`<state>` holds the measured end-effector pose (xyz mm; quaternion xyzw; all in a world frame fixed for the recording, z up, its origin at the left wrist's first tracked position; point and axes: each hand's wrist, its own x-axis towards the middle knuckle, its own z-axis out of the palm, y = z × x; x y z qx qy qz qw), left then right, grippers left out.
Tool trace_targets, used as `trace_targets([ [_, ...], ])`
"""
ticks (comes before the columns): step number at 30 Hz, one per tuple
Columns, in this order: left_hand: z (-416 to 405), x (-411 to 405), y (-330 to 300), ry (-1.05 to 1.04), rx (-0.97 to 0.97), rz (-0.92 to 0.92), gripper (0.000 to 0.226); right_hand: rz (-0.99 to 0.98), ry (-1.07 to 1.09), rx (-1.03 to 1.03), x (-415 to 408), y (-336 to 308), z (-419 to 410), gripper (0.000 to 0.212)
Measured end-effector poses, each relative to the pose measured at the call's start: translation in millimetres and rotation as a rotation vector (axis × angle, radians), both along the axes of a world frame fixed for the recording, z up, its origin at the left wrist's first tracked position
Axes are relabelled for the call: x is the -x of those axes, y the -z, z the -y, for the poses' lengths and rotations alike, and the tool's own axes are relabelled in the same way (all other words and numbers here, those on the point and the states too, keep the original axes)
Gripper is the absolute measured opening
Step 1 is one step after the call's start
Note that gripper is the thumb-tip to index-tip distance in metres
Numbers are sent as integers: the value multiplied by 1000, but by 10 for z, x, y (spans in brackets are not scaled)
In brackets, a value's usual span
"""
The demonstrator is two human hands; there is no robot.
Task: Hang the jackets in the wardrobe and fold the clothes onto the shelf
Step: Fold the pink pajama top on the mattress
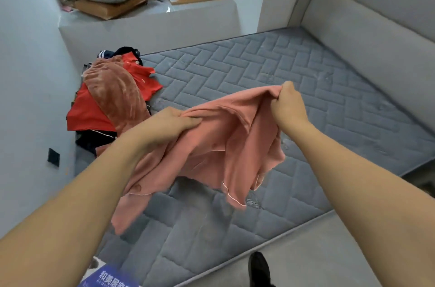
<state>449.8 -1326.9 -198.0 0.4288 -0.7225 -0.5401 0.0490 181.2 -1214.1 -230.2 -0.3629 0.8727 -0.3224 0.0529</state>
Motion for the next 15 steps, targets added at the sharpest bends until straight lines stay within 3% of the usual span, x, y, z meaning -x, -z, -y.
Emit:
trace_targets([
  [3, -239, 899, 239, -33, -324, -72, 21, 209, 125, 43, 791, 209, -79, 15],
  [7, -380, 1662, 274, -44, -681, -168, 35, 147, 123, -11, 1703, 122, 70, 23],
  [10, -226, 1778, 250, -111, -800, -274, 46, 57, 34, 12, 1964, -79, 535, 25],
  [15, 217, 1471, 630, -329, -905, -400, 41, -5, -233, 45, 1569, 46, 1528, 22],
])
